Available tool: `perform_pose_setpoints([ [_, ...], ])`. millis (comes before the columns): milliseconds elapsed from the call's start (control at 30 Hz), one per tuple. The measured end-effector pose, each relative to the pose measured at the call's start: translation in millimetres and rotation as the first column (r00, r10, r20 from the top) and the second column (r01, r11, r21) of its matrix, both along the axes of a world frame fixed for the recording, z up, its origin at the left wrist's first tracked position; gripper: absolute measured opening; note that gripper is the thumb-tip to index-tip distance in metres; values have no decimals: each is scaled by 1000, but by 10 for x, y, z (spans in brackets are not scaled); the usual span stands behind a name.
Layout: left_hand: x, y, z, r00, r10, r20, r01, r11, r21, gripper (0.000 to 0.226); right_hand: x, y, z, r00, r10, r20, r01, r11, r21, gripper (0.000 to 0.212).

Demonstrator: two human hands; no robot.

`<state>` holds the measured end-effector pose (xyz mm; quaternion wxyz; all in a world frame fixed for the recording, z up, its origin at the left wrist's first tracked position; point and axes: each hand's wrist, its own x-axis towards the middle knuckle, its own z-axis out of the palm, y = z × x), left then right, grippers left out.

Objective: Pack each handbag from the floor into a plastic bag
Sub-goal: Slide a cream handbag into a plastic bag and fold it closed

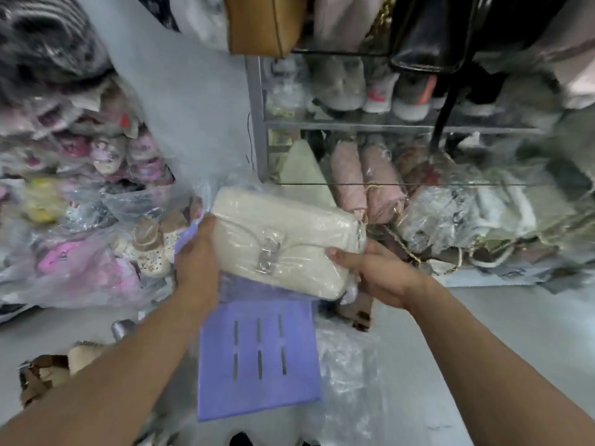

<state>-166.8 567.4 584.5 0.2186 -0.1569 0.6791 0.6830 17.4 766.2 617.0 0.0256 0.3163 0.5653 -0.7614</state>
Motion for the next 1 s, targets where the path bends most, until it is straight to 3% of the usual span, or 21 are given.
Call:
perform_pose_setpoints([
  [167,-94,337,656,988,-111,-105,120,989,84,89,323,183,1025,988,-92,-125,102,992,70,47],
  [267,219,497,1485,969,-182,-169,204,971,128,73,586,194,1528,961,-182,-206,209,971,113,49],
  [400,522,625,1984,941,-299,-156,319,940,123,57,979,218,1913,963,-220,-154,246,954,172,47],
  [533,723,890,1984,867,-479,-136,493,864,101,30,1427,349,1934,931,-336,-141,359,912,200,53],
  [700,1237,1448,1998,727,-681,-90,686,727,36,35,2067,522,1860,889,-440,-130,458,838,297,44],
  [800,1554,1849,1958,640,-768,-27,768,639,42,56,2447,691,1798,841,-523,-141,537,773,338,46],
  [933,1754,2566,1634,549,-834,-59,834,551,-24,69,2827,1087,1596,753,-632,-183,655,693,301,38],
  [1000,1949,2862,1650,527,-845,-93,841,534,-91,65,2934,1406,1449,720,-669,-187,690,660,296,36],
])
